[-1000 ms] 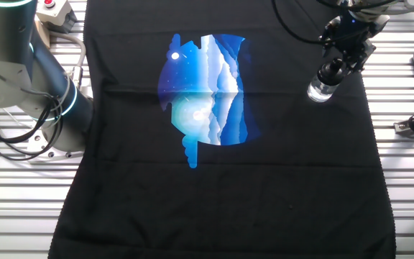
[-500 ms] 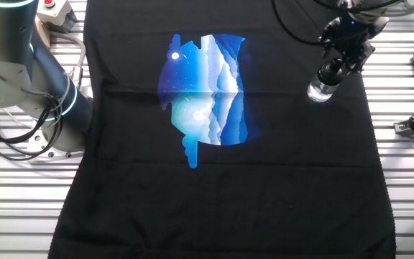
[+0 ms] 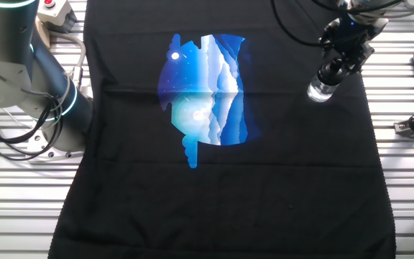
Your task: Screw the lid onto the jar
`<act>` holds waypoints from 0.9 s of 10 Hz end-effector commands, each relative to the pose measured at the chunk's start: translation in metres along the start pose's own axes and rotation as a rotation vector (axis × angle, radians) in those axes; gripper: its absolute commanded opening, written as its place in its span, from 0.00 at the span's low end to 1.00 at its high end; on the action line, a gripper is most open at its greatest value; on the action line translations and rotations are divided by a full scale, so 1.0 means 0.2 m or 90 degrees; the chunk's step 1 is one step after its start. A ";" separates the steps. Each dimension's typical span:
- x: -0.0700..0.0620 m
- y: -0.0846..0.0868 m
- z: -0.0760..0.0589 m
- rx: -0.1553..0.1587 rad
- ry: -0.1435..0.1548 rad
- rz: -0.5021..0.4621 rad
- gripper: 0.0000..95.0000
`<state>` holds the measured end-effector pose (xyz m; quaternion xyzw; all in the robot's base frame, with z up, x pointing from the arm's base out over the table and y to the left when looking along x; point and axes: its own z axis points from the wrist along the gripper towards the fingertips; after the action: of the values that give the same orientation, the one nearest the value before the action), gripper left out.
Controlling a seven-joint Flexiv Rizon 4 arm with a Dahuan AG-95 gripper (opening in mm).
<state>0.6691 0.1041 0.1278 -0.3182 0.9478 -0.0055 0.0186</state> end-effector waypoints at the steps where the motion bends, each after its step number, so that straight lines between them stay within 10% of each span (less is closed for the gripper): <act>1: 0.00 0.00 0.00 0.000 0.000 0.000 0.40; 9: 0.00 0.00 0.01 0.001 0.000 0.001 0.40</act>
<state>0.6691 0.1040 0.1249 -0.3174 0.9481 -0.0056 0.0193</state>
